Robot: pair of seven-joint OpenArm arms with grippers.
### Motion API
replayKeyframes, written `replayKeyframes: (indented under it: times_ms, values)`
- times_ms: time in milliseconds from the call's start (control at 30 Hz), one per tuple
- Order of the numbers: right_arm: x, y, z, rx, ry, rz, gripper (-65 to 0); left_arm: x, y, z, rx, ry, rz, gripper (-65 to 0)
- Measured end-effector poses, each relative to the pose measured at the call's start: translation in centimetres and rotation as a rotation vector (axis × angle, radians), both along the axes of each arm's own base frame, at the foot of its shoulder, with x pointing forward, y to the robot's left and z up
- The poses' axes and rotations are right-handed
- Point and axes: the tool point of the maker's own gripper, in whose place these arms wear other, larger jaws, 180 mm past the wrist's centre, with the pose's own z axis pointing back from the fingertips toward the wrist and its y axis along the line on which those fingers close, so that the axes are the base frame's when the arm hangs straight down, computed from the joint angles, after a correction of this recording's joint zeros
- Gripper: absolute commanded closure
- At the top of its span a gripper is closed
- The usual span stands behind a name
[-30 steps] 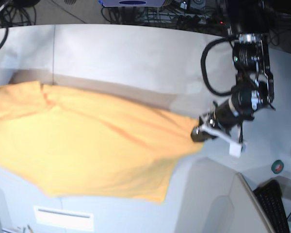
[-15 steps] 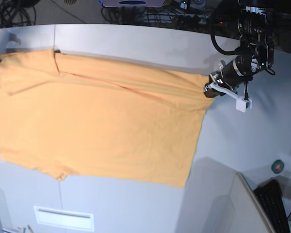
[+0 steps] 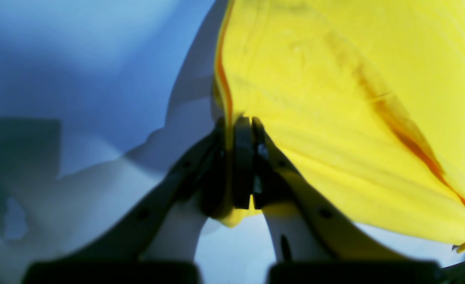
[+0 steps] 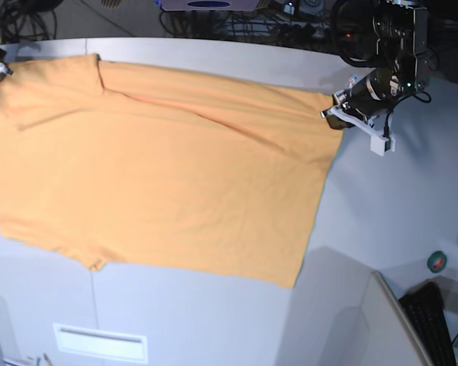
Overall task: Layout the t-shirt on the table in an organized manner, then fold the t-shirt properly
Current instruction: 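Lower the shirt and pull its corner outward with the left gripper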
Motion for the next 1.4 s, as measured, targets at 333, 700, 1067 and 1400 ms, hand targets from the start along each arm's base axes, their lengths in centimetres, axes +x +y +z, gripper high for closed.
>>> replayKeyframes:
  times_ms: [333, 700, 1067, 1400]
  values:
    - [-1.2, 2.2, 0.4, 0.012, -0.001, 0.020, 0.0, -2.1, 3.1, 2.2, 0.054, -0.032, 0.061, 0.0]
    - [-2.1, 2.1, 0.3, 0.009, 0.021, 0.023, 0.0, -3.3, 2.7, 1.5, 0.052, -0.001, 0.050, 0.0]
    - [-2.8, 2.4, 0.0, 0.024, 0.056, 0.027, 0.0, -3.4, 2.9, 1.5, 0.055, 0.002, 0.057, -9.4]
    - [-1.2, 2.0, 4.5, -0.091, -0.022, 0.093, -36.2, -3.4, 7.3, 3.0, 0.120, -0.031, 0.162, -56.3]
